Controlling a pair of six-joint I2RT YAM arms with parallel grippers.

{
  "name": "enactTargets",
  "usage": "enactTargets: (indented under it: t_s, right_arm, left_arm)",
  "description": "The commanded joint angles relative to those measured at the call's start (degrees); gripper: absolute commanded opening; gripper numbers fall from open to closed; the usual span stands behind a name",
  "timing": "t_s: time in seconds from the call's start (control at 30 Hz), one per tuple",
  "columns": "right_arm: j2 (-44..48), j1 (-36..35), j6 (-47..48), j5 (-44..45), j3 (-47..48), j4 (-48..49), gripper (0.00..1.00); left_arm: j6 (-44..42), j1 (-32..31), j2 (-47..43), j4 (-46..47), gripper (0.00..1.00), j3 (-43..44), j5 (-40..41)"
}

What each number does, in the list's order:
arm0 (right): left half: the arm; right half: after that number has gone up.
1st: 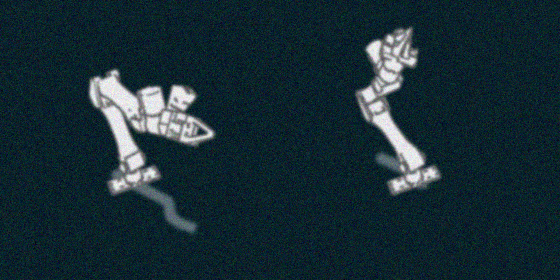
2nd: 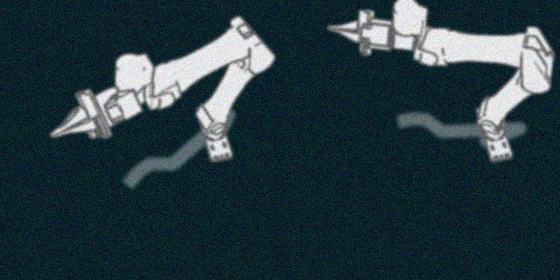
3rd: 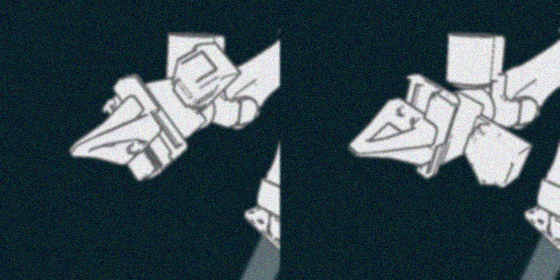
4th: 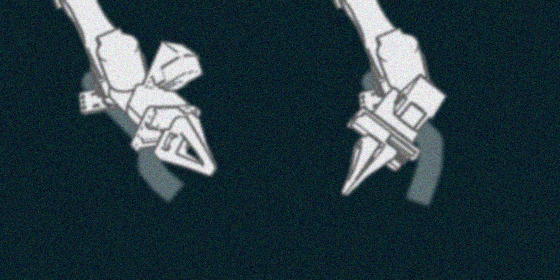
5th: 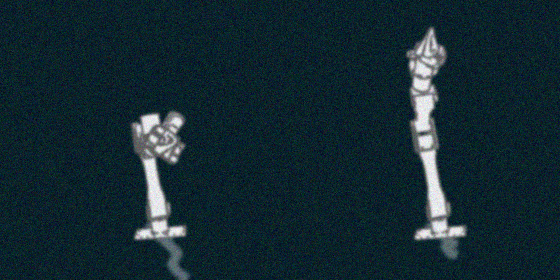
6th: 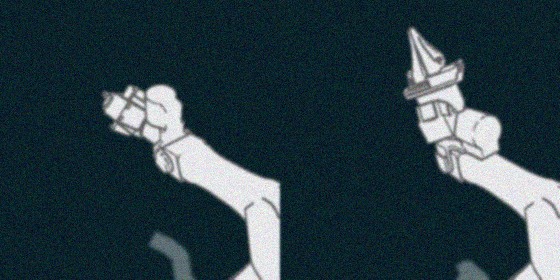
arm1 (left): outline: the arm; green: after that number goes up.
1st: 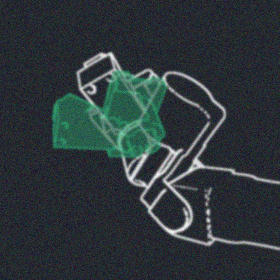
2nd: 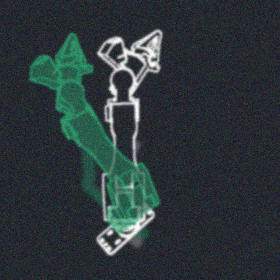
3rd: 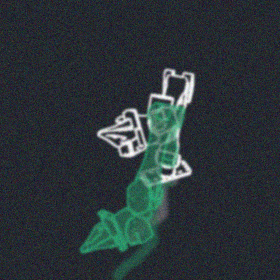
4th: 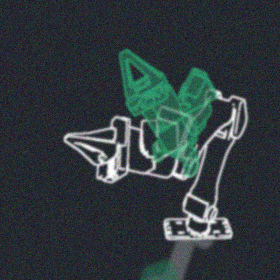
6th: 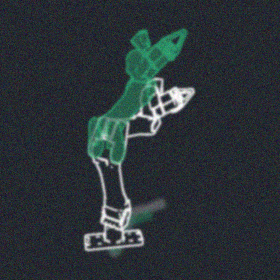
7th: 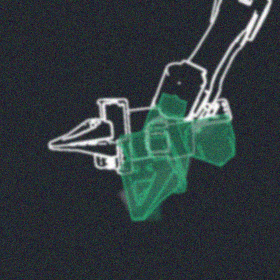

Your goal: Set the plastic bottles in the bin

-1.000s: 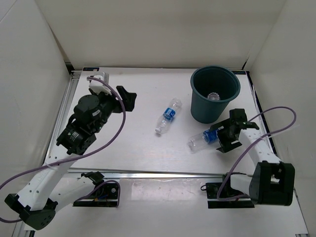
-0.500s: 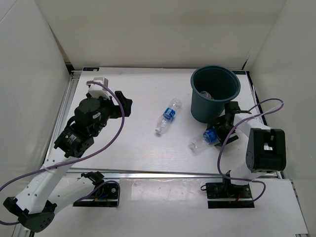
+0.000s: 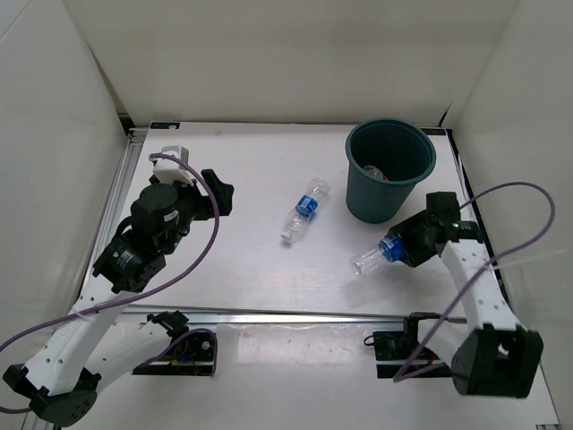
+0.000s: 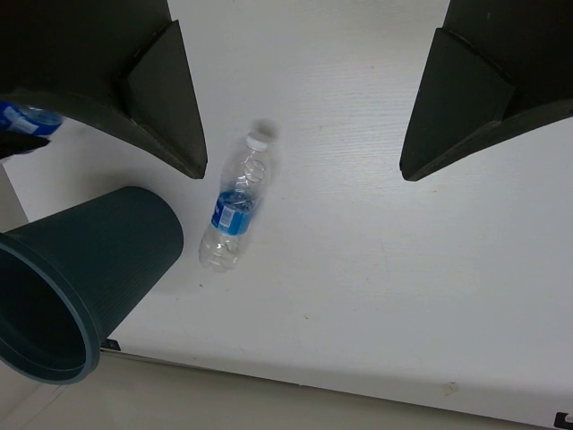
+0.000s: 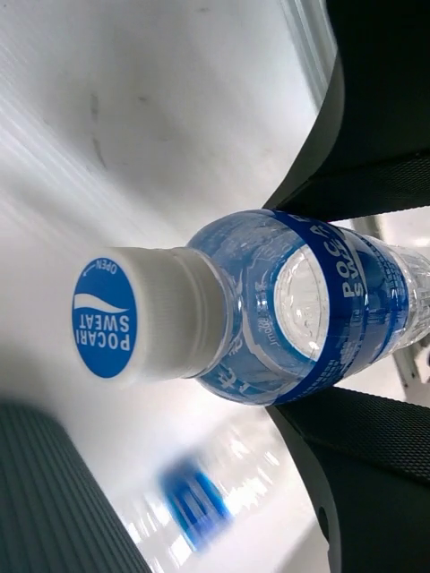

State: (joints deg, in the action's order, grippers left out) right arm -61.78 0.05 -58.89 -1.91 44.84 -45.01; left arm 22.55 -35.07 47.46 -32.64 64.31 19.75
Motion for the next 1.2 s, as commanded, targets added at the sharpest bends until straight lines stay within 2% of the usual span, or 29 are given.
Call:
enactTargets:
  t_s: [0.0, 0.13, 0.17, 0.23, 0.27, 0.4, 0.6, 0.67, 0.73, 0.77, 0.87, 0.93, 1.03, 1.1, 1.17]
  right_arm:
    - [7.96, 0.99, 1.41, 0.07, 7.69, -9.46, 0.47]
    - [9.57, 1.0, 3.0, 1.47, 24.82, -13.16, 0.35]
    - [7.66, 1.0, 3.6, 2.87, 32.51, -13.17, 0.35]
    - [3.89, 1.0, 3.61, 5.24, 39.85, -13.17, 0.35]
    - [2.29, 1.0, 4.48, 6.47, 46.59, -11.08, 0.35]
    - [-6.67, 1.0, 8.0, 15.34, 58.65, -3.95, 0.36]
    - [-22.67, -0.31, 19.33, 24.14, 66.96, 4.57, 0.39]
    - [-26.63, -0.32, 20.92, 25.03, 67.57, 6.51, 0.46]
    - [-29.27, -0.85, 20.92, 25.03, 67.57, 7.83, 0.71]
    - [-30.06, -0.85, 20.92, 24.33, 67.57, 7.84, 0.86]
    - [-31.99, -3.04, 21.63, 24.49, 68.1, 7.84, 1.0]
    - [-32.0, -3.57, 22.42, 24.5, 67.49, 7.84, 1.0]
    - [-30.16, -2.96, 19.97, 23.28, 66.78, 5.39, 1.0]
    - [-27.62, -2.96, 17.07, 22.49, 65.47, 3.63, 1.0]
    - [-24.03, -2.96, 16.36, 20.82, 63.63, 3.0, 1.0]
  left_arm:
    - [0.48, 0.18, -1.06, -0.76, 1.0, -0.77, 0.99]
    - [-0.05, 0.18, -1.06, -0.76, 1.0, -1.3, 0.99]
    - [-0.05, 0.18, -1.06, -0.76, 1.0, -1.82, 0.99]
    - [-0.05, 0.18, -0.45, -0.76, 1.0, -1.82, 0.99]
    - [-0.05, 0.18, -0.44, -0.76, 1.0, -1.82, 0.99]
    - [-0.66, 0.18, 1.22, -0.76, 1.0, -1.82, 0.99]
    - [-1.8, 0.18, 4.65, -0.76, 1.0, 0.81, -1.38]
    - [-1.8, 0.18, 6.32, -0.76, 1.0, 0.81, -1.91]
    - [-1.8, 0.87, 8.07, -0.76, 1.0, 2.91, -3.12]
    - [-2.33, 0.88, 10.35, -0.76, 1.0, 3.88, -5.4]
    - [-2.94, 4.47, 16.66, -0.76, 1.0, 8.89, -9.18]
    - [-2.95, 6.76, 21.67, 1.25, 1.0, 12.39, -13.74]
    - [-2.95, 12.64, 26.17, 6.08, 1.0, 12.94, -21.48]
    - [-2.33, 15.63, 32.32, 11.79, 1.0, 12.94, -31.14]
    - [-3.2, 15.65, 37.33, 14.96, 1.0, 16.18, -36.42]
